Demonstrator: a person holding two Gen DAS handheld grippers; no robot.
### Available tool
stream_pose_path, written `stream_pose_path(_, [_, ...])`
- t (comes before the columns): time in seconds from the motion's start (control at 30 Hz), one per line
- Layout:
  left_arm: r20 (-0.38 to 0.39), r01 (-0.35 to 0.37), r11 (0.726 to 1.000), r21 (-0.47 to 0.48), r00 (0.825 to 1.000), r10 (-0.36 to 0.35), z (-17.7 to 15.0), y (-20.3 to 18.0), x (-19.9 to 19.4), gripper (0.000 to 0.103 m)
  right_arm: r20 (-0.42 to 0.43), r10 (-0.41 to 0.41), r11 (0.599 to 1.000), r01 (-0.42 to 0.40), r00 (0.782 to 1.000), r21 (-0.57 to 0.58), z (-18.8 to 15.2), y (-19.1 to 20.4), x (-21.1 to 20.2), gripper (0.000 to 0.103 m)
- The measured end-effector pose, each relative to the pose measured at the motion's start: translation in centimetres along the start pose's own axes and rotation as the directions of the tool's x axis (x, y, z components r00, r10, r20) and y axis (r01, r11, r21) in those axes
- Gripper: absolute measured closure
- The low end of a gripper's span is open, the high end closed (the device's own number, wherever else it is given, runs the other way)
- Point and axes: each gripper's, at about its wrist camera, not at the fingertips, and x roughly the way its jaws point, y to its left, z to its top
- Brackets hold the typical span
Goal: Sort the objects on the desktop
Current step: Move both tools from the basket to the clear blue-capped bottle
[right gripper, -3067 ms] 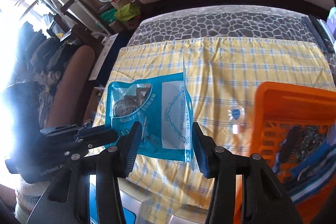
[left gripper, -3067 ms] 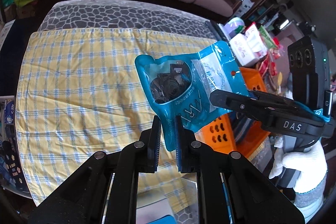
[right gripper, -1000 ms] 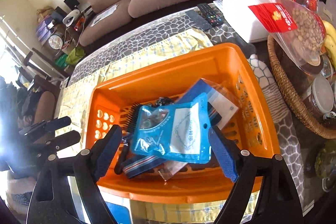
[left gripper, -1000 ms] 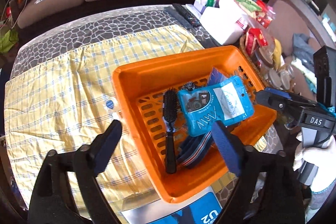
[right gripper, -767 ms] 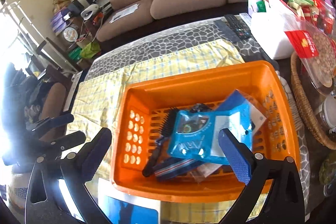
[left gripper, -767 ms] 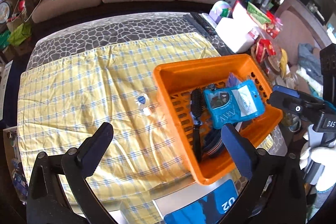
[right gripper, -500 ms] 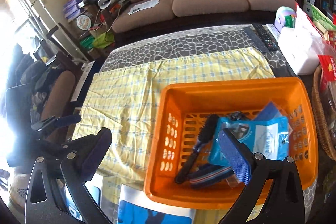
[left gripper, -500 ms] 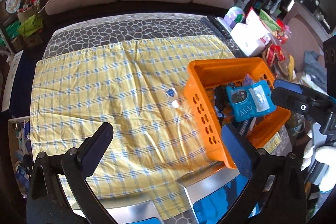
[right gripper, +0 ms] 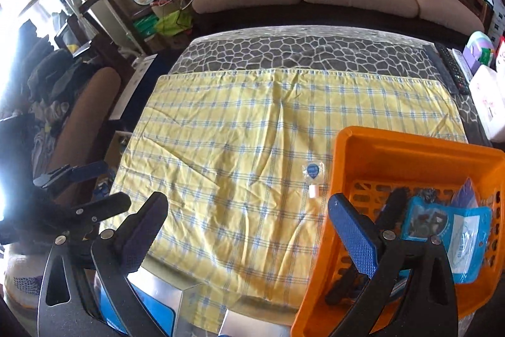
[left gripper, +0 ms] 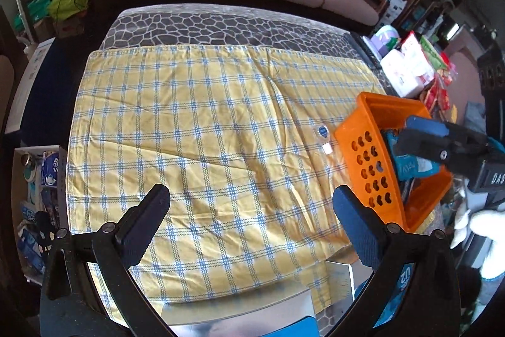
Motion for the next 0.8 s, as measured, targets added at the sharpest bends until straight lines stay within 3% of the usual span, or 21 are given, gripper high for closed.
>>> stream_pose_path(0.23, [-0.060,0.061,0.977,0.202,0.997,-0.049,0.5,-4.5,5.8,0.000,0.006,0.003,1.000,-0.003,1.000,0.004,2.4,-1.3,0.8,0.000])
stream_pose_path(0.5, [-0.107,0.199,0.886,0.419,0.980,-0.169,1.7,-9.4,11.6,0.000,-0.005,0.018,1.000,-0.018,1.000,-0.016,4.0,-3.9,0.7,0.000])
stream_pose_path(0.8, [-0.126,0.259,0.803,0.536,0.966,-0.227,3.1,-11.4,15.4,0.000,-0.028,0.043,0.998,-0.044,0.999,-0.036,4.3,-7.5,2.0,0.000])
